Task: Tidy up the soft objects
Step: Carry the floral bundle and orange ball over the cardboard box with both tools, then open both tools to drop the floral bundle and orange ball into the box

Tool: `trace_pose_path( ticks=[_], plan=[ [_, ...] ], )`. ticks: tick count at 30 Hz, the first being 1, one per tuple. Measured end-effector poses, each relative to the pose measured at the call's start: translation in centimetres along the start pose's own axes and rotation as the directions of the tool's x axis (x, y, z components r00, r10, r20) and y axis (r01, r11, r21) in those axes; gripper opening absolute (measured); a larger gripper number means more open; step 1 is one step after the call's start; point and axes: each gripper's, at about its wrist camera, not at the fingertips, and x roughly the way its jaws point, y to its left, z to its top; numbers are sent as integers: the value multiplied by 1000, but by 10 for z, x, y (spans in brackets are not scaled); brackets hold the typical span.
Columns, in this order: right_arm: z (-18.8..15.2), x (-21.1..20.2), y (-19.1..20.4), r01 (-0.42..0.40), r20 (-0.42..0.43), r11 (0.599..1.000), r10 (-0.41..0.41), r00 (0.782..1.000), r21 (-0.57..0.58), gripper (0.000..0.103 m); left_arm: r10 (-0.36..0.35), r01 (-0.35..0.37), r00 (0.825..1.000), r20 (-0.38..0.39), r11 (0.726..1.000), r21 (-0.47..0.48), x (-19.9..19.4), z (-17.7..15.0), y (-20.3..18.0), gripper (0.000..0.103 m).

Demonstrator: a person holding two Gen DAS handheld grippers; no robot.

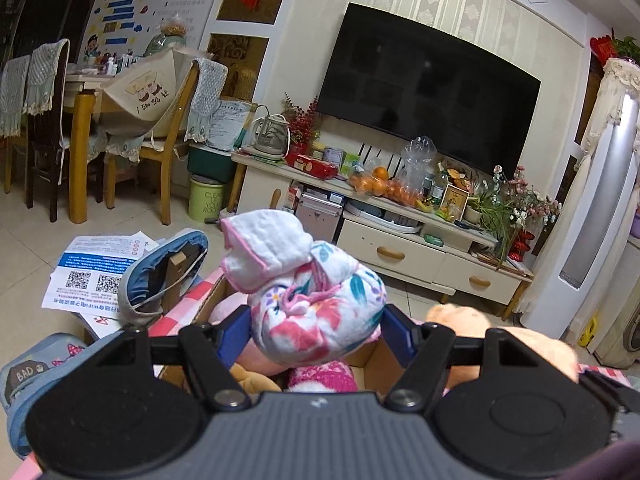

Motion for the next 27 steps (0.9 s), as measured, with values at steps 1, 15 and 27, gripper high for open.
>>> trace_pose_path(
  ticks=[1, 15, 27],
  plan=[
    [0, 3, 1, -3, -2, 1000, 3, 1000, -8, 93, -3, 3, 1000, -1, 1000, -5, 1, 0, 1, 70],
    [-7, 38, 6, -59, -74, 996, 54, 996, -60, 93, -29, 27, 999, -41, 999, -30, 22, -2, 4, 70],
    [-14, 36, 13, -103, -129, 990, 90, 988, -97, 100, -23, 19, 994, -111, 999, -34, 39, -9, 2, 77]
  ],
)
